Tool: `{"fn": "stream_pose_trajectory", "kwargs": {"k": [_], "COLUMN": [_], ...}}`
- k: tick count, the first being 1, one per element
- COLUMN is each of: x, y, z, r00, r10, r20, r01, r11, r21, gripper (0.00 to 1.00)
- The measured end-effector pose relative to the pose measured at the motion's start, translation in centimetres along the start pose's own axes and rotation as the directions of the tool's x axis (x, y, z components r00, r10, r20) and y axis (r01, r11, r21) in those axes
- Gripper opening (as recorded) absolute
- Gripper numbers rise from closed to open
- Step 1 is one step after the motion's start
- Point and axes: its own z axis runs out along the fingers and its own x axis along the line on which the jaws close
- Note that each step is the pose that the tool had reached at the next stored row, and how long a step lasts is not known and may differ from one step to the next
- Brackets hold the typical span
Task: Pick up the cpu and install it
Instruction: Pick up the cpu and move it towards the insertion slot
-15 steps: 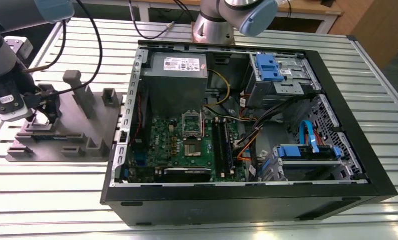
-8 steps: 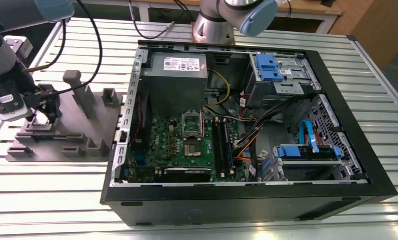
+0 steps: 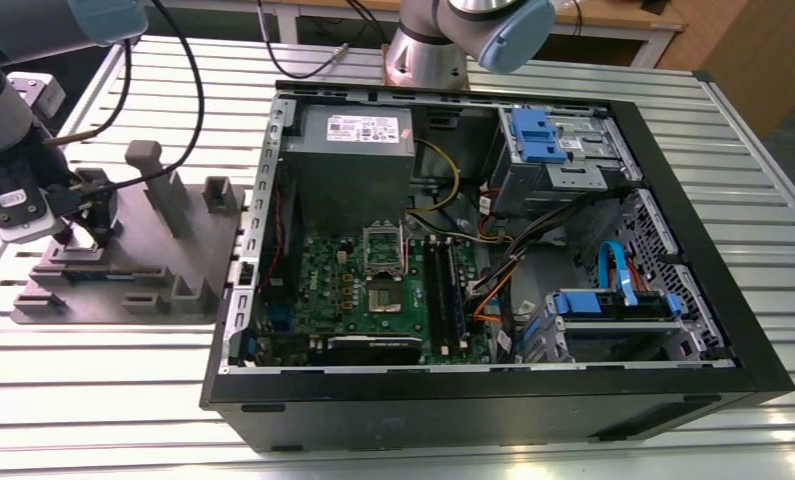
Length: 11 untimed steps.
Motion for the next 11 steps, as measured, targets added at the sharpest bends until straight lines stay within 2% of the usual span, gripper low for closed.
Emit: {"fn": "stream_pose_trajectory", "kwargs": {"k": [6, 11], "x": [0.00, 0.01], "y": [0.01, 0.02], "z": [-0.04, -0.35], "r00": [1.0000, 1.0000], "r10": [0.000, 0.000], "r20": [0.0004, 0.0000], "r01": [0.000, 0.000], "r11": [1.0000, 1.0000], "r21": [-0.0005, -0.0003], "gripper": [0.47, 0.47]}}
